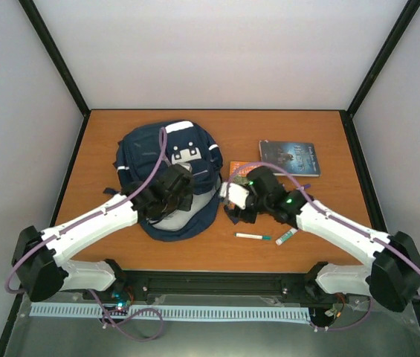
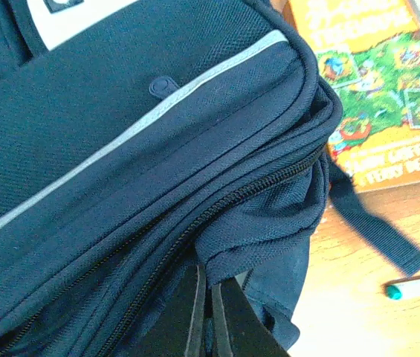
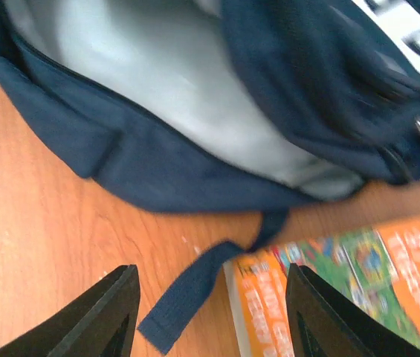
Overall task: Pack the student bag
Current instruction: Place the book in the student bag, then pick up the book from the center of the board.
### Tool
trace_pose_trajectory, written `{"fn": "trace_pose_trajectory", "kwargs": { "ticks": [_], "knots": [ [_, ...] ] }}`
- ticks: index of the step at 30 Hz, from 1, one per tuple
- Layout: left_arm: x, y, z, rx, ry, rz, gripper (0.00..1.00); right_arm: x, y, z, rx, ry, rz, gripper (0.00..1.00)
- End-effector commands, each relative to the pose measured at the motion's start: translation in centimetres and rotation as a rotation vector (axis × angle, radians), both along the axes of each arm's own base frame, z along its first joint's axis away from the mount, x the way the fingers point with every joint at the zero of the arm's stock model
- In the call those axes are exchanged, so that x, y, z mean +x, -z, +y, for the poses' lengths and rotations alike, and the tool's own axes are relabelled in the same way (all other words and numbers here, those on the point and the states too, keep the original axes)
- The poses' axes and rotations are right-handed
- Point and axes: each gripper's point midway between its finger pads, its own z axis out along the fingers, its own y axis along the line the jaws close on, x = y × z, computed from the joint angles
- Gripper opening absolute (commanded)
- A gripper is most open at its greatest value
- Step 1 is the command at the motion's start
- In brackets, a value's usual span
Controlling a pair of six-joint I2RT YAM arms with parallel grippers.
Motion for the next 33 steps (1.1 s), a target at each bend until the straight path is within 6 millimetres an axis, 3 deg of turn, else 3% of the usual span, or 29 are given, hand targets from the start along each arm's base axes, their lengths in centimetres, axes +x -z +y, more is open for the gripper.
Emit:
{"fn": "trace_pose_trajectory", "kwargs": {
  "ticks": [1, 5, 9, 11, 12, 14, 16, 18, 21, 26, 33],
  "knots": [
    [0.6, 2.3, 0.5, 0.007, -0.037, 0.016, 0.01, 0.7, -2.6, -3.1, 0.125, 0.175, 0.195, 0.57],
    [0.0, 5.3, 0.2, 0.018, -0.026, 0.079, 0.01, 2.3, -6.5, -4.6, 0.224, 0.259, 0.205, 0.6],
    [-0.9, 7.4, -0.9, 0.013, 0.034, 0.15, 0.02, 4.5, -7.9, -6.5, 0.265, 0.384, 0.206, 0.63],
    [-1.4, 7.6, -1.4, -0.004, 0.071, 0.172, 0.09, 5.4, -8.0, -7.7, 0.278, 0.435, 0.216, 0.65],
    [-1.7, 7.4, -1.8, -0.015, 0.098, 0.181, 0.16, 6.0, -8.1, -8.3, 0.283, 0.462, 0.218, 0.66],
    [-2.2, 6.6, -2.4, -0.037, 0.141, 0.181, 0.4, 6.8, -8.4, -9.6, 0.294, 0.512, 0.225, 0.7],
    [-2.6, 5.2, -2.9, -0.067, 0.181, 0.163, 0.62, 7.4, -8.6, -10.7, 0.282, 0.555, 0.209, 0.97],
    [-2.9, 3.4, -3.2, -0.112, 0.201, 0.132, 0.96, 7.8, -8.6, -11.7, 0.238, 0.592, 0.172, 1.0],
    [-2.5, 0.8, -2.9, -0.14, 0.168, 0.09, 1.0, 8.6, -8.7, -13.2, 0.174, 0.67, 0.134, 1.0],
    [-1.3, -1.2, -1.9, -0.04, 0.11, 0.072, 1.0, 9.7, -8.1, -15.2, 0.065, 0.745, 0.073, 1.0],
    [1.7, -5.7, -3.4, -0.114, 0.095, -0.138, 1.0, 9.0, -7.9, -13.7, 0.11, 0.643, 0.078, 1.0]
  ]
}}
